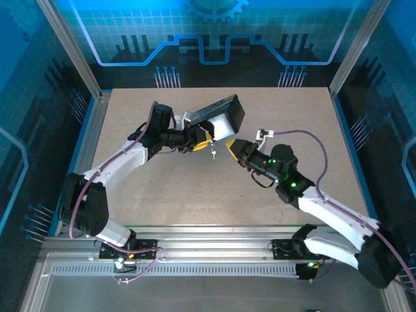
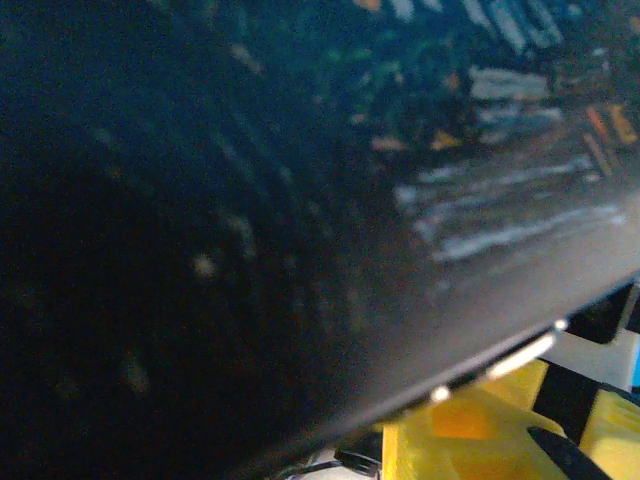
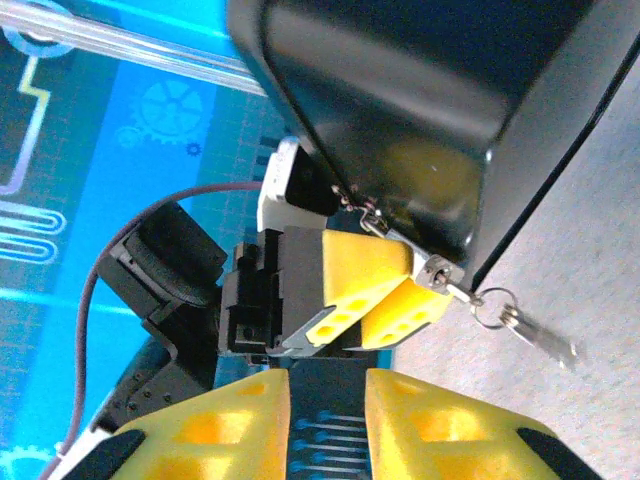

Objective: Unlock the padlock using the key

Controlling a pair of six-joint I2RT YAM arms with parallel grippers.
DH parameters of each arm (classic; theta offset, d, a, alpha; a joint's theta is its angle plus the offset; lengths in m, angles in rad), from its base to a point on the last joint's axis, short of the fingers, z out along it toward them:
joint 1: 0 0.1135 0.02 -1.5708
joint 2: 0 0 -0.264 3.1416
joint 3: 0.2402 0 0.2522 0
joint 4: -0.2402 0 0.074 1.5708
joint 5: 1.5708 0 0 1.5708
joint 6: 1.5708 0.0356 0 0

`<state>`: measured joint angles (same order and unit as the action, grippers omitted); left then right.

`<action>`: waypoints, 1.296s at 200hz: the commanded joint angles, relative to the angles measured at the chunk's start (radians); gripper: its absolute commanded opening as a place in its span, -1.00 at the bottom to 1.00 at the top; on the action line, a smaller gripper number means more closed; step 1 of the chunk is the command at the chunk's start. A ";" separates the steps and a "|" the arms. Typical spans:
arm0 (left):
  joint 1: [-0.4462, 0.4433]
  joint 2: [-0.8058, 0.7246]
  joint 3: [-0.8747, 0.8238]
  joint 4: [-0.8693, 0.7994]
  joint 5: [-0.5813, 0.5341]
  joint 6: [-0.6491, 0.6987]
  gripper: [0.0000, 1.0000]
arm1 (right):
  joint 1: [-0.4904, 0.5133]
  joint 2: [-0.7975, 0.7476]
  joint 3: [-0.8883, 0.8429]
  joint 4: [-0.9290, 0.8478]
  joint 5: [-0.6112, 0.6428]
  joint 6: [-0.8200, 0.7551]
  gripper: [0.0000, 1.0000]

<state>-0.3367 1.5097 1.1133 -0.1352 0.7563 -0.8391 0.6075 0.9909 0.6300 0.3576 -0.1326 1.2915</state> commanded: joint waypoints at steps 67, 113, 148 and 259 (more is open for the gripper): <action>0.038 0.039 0.156 -0.189 0.143 -0.178 -1.00 | 0.132 0.008 0.197 -0.490 0.236 -1.477 0.20; 0.057 0.043 0.152 -0.259 0.173 -0.308 -1.00 | 0.274 0.119 0.091 -0.148 0.410 -2.010 0.07; 0.057 0.062 0.203 -0.443 0.175 -0.307 -1.00 | 0.285 0.222 0.097 -0.042 0.453 -2.238 0.00; 0.058 0.160 0.308 -0.726 0.133 -0.216 -1.00 | 0.240 0.323 0.187 -0.082 0.333 -2.350 -0.22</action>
<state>-0.2825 1.6516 1.3731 -0.7582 0.8612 -1.0985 0.8684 1.3064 0.7673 0.2546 0.2432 -1.0225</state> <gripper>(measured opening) 0.270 0.398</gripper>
